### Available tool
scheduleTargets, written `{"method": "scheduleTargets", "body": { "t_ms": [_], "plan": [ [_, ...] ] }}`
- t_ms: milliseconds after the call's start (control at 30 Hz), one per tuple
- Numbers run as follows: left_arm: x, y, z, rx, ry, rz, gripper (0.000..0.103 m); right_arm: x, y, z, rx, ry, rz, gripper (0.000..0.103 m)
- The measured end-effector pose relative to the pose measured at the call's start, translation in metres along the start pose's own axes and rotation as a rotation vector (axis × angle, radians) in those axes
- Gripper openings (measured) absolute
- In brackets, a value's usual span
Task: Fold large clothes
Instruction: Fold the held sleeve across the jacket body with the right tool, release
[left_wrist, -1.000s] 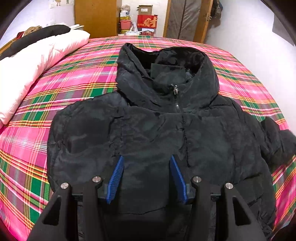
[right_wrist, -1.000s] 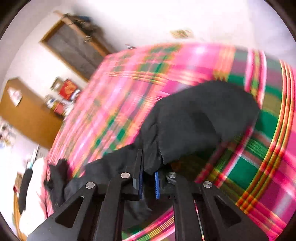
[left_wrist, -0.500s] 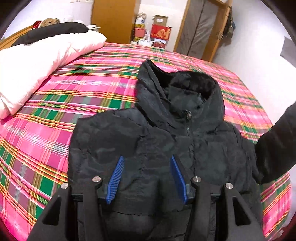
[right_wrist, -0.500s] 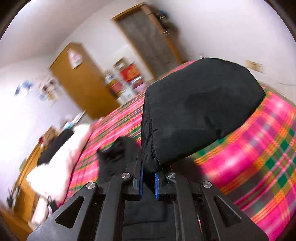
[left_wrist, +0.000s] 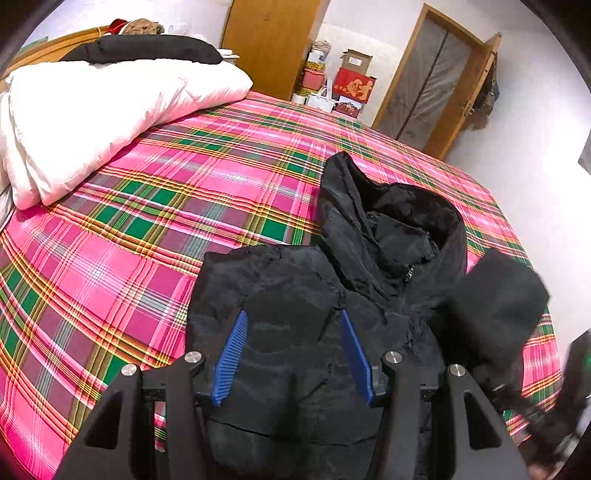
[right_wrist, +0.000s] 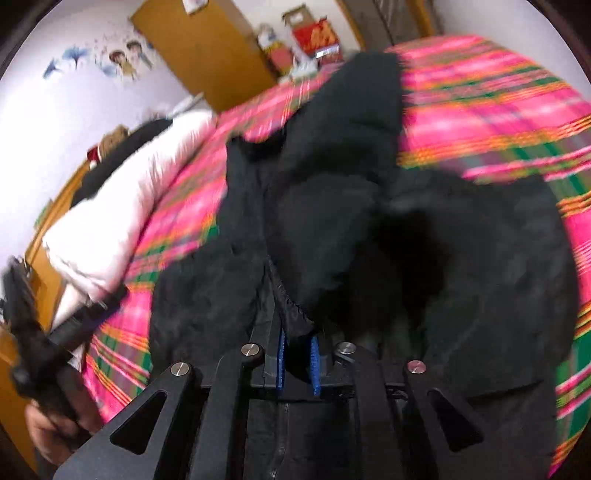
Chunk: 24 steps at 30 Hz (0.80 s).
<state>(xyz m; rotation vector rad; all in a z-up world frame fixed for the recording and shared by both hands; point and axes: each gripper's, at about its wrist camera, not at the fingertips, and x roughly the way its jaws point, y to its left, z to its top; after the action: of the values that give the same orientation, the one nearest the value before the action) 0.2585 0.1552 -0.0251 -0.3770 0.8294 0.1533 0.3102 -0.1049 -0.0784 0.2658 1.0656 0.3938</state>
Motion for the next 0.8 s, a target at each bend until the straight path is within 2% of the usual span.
{"method": "scheduleTargets", "body": {
  "t_ms": [100, 167, 200, 367, 500, 567, 667, 700, 733, 800],
  "plan": [
    [0.000, 0.001, 0.001, -0.008, -0.001, -0.008, 0.054, 0.015, 0.006, -0.005, -0.005, 0.038, 0.032, 0.036],
    [-0.001, 0.002, 0.002, -0.013, -0.005, -0.017, 0.054, 0.010, 0.013, -0.008, -0.026, 0.032, 0.063, 0.060],
    [-0.002, 0.002, 0.002, -0.017, -0.007, -0.020, 0.054, 0.006, 0.019, -0.008, -0.047, 0.026, 0.077, 0.062],
    [-0.010, 0.005, 0.003, -0.033, -0.030, -0.051, 0.054, -0.027, 0.036, -0.003, -0.106, -0.048, 0.110, 0.062],
    [-0.015, 0.000, 0.002, -0.032, -0.049, -0.092, 0.054, -0.061, 0.018, 0.000, -0.103, -0.133, 0.064, 0.062],
    [-0.014, -0.009, 0.000, -0.018, -0.045, -0.133, 0.054, -0.072, -0.004, 0.002, -0.081, -0.175, 0.001, 0.062],
    [-0.007, -0.029, -0.007, 0.031, -0.009, -0.206, 0.054, -0.073, -0.056, 0.002, 0.021, -0.203, -0.113, 0.060],
    [-0.005, -0.038, -0.010, 0.058, 0.000, -0.219, 0.054, -0.072, -0.069, 0.002, 0.048, -0.200, -0.144, 0.055],
    [-0.002, -0.046, -0.013, 0.088, 0.008, -0.226, 0.054, -0.066, -0.086, 0.000, 0.084, -0.184, -0.177, 0.045],
    [0.005, -0.061, -0.019, 0.140, 0.023, -0.230, 0.054, -0.052, -0.106, -0.004, 0.123, -0.137, -0.182, 0.041]
  ]
}}
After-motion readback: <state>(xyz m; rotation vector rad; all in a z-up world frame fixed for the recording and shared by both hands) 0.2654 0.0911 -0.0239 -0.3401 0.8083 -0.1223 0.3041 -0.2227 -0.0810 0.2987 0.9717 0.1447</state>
